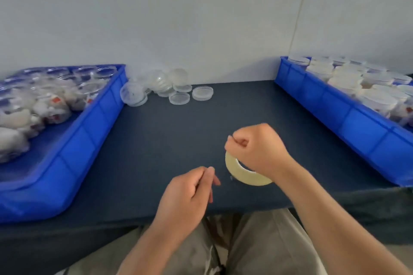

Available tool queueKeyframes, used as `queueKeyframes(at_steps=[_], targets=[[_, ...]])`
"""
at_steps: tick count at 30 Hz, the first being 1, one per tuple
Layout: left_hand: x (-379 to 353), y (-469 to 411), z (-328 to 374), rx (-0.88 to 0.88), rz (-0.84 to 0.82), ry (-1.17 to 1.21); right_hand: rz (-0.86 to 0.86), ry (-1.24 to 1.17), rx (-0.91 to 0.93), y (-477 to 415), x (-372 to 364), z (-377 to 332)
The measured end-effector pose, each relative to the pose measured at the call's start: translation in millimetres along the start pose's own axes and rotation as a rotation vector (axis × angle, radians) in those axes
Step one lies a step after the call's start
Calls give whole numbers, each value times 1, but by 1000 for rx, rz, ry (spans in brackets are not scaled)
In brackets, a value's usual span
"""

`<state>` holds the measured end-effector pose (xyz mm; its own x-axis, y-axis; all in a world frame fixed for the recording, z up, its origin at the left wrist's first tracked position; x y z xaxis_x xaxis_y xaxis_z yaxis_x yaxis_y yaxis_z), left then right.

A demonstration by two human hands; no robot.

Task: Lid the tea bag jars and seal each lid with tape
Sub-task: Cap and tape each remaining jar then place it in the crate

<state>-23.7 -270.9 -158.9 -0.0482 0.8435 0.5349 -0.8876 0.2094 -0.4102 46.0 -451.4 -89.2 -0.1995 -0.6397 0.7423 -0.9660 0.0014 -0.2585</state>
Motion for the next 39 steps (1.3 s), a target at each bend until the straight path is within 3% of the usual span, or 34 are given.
queueKeyframes(at_steps=[2, 5, 8, 12, 15, 17, 20, 24, 26, 31, 36, 39], targets=[[5, 1, -6, 32, 9, -86, -167, -135, -86, 9, -50, -6], [26, 1, -17, 28, 68, -285, -241, -271, -144, 17, -95, -6], [70, -5, -21, 7, 151, -465, -182, -102, 17, 26, -111, -9], [150, -27, -20, 29, 267, -535, -161, 232, 299, 40, -125, -20], [211, -63, -27, 68, 259, -644, -122, 267, 372, 44, -126, -23], [249, -98, -42, 97, 198, -706, -131, 265, 350, 42, -127, -21], [289, -152, -85, 243, -25, -852, -178, 281, 312, 38, -132, -16], [303, -186, -154, 423, -339, -992, -185, 266, 276, 37, -133, -12], [300, -190, -181, 448, -392, -948, -176, 244, 277, 37, -131, -13], [297, -190, -199, 332, -195, -918, -209, 257, 239, 34, -133, -13], [315, -188, -160, 284, -39, -1025, -189, 270, 243, 33, -132, -17], [327, -188, -104, 63, 131, -1174, -142, 256, 267, 35, -128, -20]])
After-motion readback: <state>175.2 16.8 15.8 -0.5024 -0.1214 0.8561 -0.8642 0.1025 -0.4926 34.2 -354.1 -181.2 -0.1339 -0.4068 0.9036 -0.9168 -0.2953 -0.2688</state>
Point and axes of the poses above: each hand's wrist, its own y-axis away from the middle knuckle, its own x-axis out of the back of the hand, z = x × y, the point moved 6 cm from there along -y, towards the middle knuckle, and after that the axes turned 14 degrees about -x, right-handed, at the moved point
